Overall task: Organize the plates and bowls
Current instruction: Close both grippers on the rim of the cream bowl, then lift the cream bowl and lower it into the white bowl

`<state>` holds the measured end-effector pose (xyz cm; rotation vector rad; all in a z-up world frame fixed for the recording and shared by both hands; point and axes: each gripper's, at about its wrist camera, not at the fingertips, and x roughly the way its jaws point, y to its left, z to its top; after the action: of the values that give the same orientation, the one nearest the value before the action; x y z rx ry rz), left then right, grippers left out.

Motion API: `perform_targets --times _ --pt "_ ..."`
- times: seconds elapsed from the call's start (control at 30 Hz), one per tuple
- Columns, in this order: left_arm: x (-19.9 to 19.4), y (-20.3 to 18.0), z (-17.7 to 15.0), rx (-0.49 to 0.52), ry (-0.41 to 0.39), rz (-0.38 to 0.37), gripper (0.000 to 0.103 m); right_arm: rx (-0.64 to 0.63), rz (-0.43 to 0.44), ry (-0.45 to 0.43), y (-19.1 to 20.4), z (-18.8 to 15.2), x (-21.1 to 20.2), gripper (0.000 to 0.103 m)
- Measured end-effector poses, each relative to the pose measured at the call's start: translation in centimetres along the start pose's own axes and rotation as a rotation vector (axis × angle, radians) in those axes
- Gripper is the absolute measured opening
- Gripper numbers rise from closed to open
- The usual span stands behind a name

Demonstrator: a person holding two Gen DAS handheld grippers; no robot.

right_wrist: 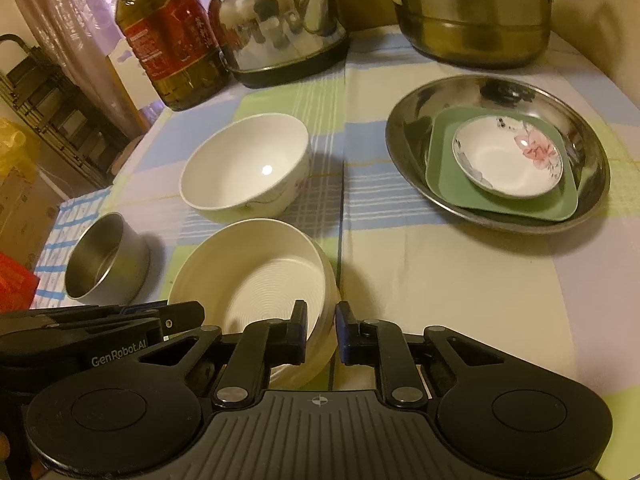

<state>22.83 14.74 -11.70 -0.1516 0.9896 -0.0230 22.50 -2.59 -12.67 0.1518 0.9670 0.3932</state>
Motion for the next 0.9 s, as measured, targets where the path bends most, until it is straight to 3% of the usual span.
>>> perform_targets --times 0.47,0.9 --pt "-4.1 0.9 1.5 -0.027 -0.078 -0.014 0.012 -0.03 0.049 -0.022 1.8 1.9 -2.9 0.017" --pt "-4.1 1.4 7.7 -0.031 -0.174 -0.007 0.012 -0.043 0.069 -0.101 2.6 8.2 -2.4 0.017"
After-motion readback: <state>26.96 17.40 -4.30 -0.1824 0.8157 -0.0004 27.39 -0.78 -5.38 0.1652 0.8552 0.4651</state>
